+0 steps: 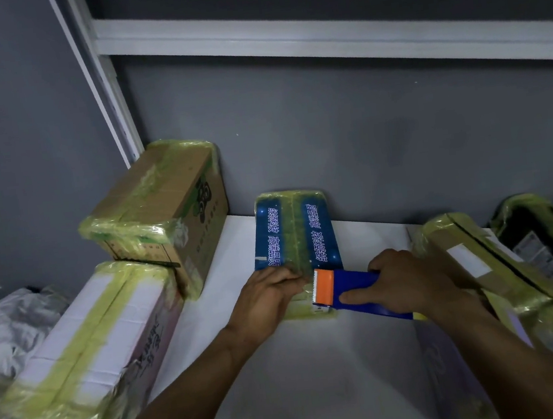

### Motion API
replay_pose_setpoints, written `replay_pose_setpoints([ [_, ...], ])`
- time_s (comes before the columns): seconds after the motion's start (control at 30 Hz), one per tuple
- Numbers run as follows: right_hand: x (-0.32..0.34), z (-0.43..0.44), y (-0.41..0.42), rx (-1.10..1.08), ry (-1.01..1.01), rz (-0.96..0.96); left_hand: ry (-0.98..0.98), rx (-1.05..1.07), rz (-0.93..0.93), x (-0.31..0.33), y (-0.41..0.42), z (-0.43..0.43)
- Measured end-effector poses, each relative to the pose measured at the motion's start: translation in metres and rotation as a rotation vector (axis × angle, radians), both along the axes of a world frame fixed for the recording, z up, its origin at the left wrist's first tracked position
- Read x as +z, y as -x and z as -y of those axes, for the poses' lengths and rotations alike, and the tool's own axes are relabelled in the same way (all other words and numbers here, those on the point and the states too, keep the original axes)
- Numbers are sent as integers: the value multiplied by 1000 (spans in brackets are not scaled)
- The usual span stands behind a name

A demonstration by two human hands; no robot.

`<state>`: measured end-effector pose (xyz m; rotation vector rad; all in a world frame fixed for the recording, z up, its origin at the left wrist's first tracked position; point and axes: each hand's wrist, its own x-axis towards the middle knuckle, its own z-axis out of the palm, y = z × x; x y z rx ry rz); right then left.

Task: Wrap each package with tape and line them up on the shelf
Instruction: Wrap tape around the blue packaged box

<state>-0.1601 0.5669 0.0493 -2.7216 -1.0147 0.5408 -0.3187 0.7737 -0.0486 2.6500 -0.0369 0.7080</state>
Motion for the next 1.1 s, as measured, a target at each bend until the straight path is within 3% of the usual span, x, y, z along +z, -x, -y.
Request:
replay_pose_setpoints([
  [0.53,19,1,12,56,17,39,74,47,-68,12,11,-21],
  [0.87,15,-2,14,45,52,57,23,19,-33,6,16,-27],
  [1.1,9,-9,5,11,78,81,118,-7,-166,-4,12,-20],
])
